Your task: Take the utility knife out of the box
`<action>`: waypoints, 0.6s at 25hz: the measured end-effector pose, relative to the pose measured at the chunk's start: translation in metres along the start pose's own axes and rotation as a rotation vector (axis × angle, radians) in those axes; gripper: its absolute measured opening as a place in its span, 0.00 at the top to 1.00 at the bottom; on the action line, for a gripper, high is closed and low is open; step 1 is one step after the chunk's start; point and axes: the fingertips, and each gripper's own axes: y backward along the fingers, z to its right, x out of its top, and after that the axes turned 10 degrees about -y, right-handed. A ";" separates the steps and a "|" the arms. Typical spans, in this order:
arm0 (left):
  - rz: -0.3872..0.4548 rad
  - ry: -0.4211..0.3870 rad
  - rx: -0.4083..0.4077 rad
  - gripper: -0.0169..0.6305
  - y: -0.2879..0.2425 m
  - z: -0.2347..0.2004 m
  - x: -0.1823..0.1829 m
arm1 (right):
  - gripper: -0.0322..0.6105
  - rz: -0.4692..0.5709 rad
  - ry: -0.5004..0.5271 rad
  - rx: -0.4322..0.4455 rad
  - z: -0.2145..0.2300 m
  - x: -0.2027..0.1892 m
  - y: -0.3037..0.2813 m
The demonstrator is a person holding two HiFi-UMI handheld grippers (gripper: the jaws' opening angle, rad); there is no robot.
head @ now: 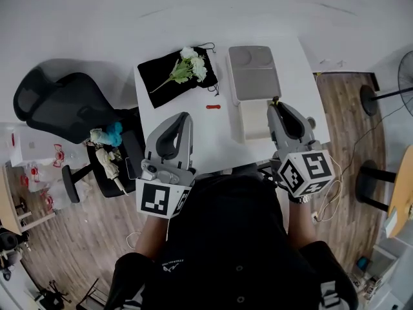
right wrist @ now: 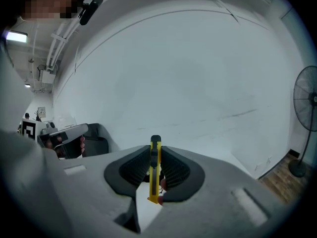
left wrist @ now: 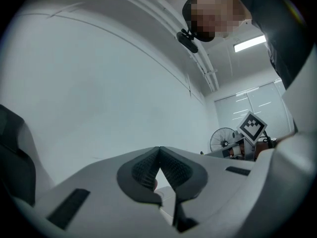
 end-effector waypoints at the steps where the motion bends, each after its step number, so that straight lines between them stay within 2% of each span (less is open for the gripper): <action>1: 0.010 -0.007 0.007 0.97 0.001 -0.003 0.006 | 0.84 0.009 0.008 0.008 -0.002 0.004 0.000; 7: 0.039 -0.048 0.024 0.97 0.005 -0.016 0.030 | 0.84 0.064 0.050 0.058 -0.021 0.031 0.003; 15: 0.047 -0.075 0.036 0.97 0.008 -0.020 0.044 | 0.84 0.121 0.083 0.099 -0.036 0.061 0.011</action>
